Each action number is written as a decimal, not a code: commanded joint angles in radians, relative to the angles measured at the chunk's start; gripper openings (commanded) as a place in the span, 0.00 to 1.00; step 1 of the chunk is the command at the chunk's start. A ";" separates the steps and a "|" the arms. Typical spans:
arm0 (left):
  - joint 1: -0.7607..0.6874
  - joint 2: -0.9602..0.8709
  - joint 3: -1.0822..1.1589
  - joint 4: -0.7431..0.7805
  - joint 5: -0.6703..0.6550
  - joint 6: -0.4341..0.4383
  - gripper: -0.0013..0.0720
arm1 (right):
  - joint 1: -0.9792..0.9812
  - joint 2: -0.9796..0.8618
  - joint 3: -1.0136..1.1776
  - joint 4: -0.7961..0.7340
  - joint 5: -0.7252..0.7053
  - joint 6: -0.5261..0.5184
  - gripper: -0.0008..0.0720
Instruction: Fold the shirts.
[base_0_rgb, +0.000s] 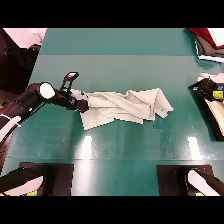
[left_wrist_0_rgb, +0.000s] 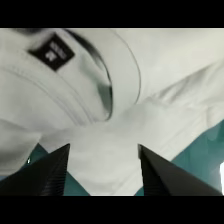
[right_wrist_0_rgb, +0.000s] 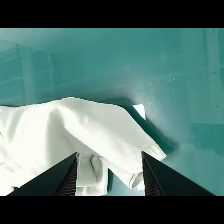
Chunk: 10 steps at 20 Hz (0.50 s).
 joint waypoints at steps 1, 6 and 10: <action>0.002 -0.035 -0.003 -0.008 0.053 -0.006 0.69 | 0.000 0.001 0.000 0.000 0.005 0.000 0.62; 0.002 -0.061 -0.004 -0.032 0.070 -0.006 0.69 | 0.000 0.001 0.000 -0.001 0.003 0.000 0.62; 0.002 -0.063 -0.004 -0.064 0.208 -0.011 0.69 | 0.000 0.001 0.000 0.000 0.003 0.000 0.62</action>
